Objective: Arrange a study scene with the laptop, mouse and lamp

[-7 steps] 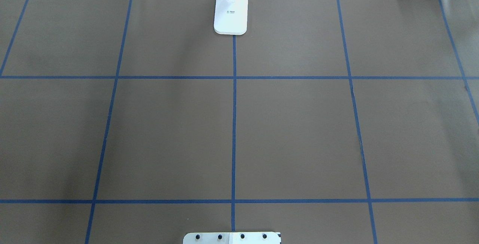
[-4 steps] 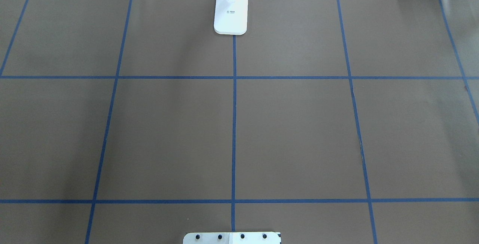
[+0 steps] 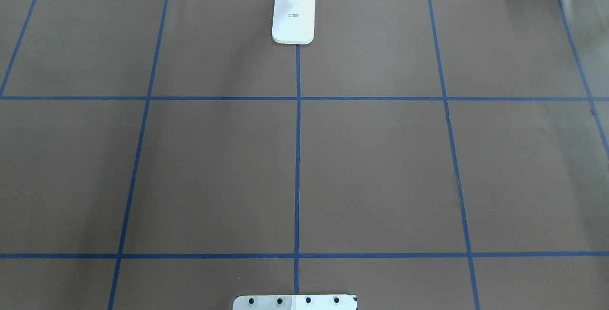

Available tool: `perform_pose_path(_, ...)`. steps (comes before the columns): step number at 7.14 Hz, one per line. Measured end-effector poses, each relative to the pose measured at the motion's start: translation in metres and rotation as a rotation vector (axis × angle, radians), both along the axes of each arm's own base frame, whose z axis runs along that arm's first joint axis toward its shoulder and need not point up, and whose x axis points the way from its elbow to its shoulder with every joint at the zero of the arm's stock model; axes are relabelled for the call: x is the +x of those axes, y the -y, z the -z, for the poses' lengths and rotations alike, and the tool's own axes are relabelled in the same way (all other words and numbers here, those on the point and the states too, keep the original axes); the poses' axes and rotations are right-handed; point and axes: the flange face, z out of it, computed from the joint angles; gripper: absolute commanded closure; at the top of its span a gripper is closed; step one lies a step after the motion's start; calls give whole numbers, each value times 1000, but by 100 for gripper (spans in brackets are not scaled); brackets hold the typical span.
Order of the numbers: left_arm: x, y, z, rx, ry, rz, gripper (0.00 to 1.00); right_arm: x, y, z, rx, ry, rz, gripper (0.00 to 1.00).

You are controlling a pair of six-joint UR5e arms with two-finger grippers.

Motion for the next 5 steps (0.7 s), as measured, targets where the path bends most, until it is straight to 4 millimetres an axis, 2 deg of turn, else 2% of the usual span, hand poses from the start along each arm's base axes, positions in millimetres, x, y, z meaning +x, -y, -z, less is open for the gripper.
perform_pose_path(1,-16,-16,-8,-107,-28,80,0,0,0,-1,-2,0,0,0)
perform_pose_path(3,-41,-62,-37,-286,-82,206,0,0,0,-1,-2,0,0,0)
perform_pose_path(4,-51,-91,-52,-368,-109,293,0,0,0,-1,-2,0,0,0)
perform_pose_path(5,-57,-135,-69,-449,-140,388,0,0,0,-1,-2,0,1,0)
